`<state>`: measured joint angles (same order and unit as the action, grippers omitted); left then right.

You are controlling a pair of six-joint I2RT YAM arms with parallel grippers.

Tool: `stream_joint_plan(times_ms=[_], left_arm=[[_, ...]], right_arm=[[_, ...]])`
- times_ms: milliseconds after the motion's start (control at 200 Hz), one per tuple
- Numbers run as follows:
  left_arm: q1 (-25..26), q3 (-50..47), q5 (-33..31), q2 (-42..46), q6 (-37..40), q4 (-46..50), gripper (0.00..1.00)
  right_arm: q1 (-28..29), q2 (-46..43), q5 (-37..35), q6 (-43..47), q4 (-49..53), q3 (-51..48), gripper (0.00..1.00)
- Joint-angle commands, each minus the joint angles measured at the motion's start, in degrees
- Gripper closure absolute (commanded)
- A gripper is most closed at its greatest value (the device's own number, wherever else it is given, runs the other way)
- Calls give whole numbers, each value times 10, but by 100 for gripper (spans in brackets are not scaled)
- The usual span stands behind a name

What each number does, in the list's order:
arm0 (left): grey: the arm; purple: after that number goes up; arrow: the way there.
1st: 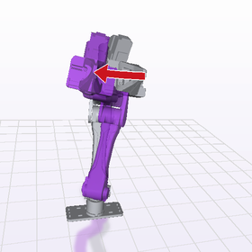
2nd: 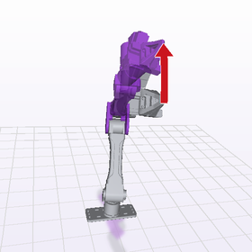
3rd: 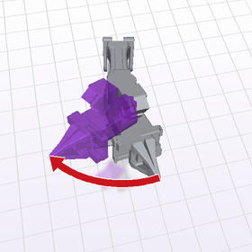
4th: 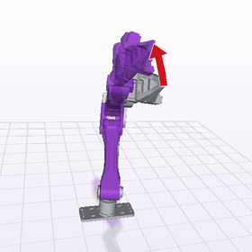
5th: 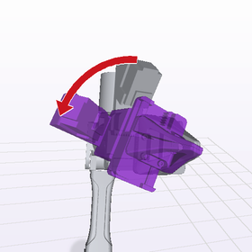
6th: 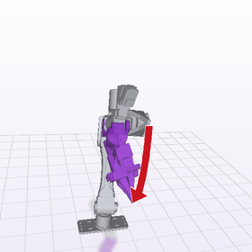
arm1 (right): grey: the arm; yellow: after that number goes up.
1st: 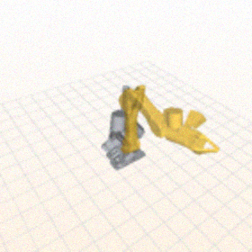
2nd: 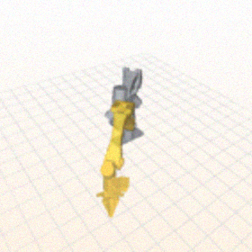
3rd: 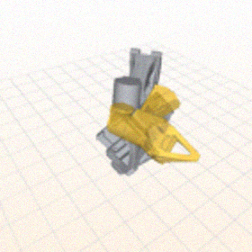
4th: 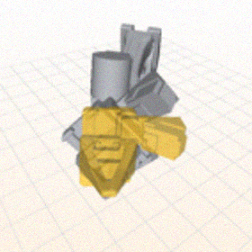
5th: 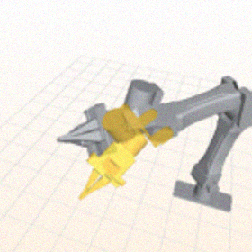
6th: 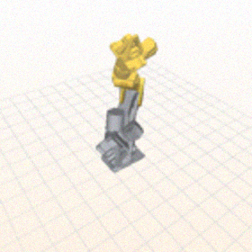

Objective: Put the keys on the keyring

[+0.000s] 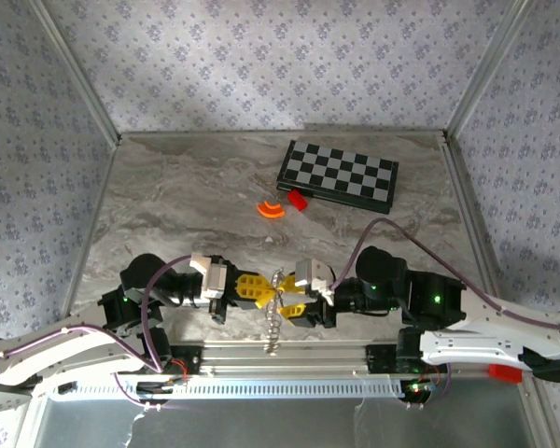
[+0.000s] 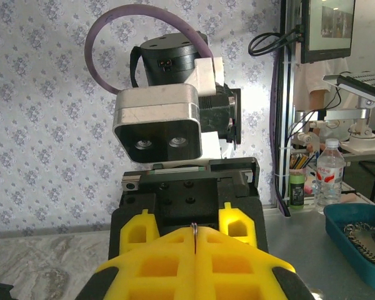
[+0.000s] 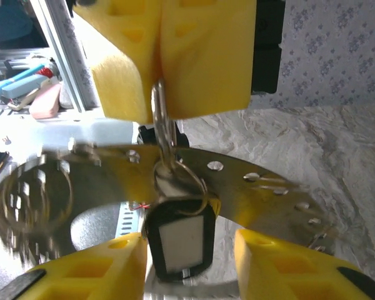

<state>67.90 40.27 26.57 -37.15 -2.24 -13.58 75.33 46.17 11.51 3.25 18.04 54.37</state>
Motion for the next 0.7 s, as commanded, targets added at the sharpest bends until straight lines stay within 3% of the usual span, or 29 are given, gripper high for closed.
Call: stream_joint_plan(times_ms=[0, 185, 695], left_arm=[[-1, 4, 2, 11, -2, -38, 100], [-1, 2, 1, 14, -3, -37, 100], [0, -2, -6, 27, 0, -28, 100]], right_arm=[[-3, -1, 14, -15, -35, -9, 56], [-3, 0, 12, -18, -42, -15, 59], [-5, 1, 4, -16, -35, -10, 91]])
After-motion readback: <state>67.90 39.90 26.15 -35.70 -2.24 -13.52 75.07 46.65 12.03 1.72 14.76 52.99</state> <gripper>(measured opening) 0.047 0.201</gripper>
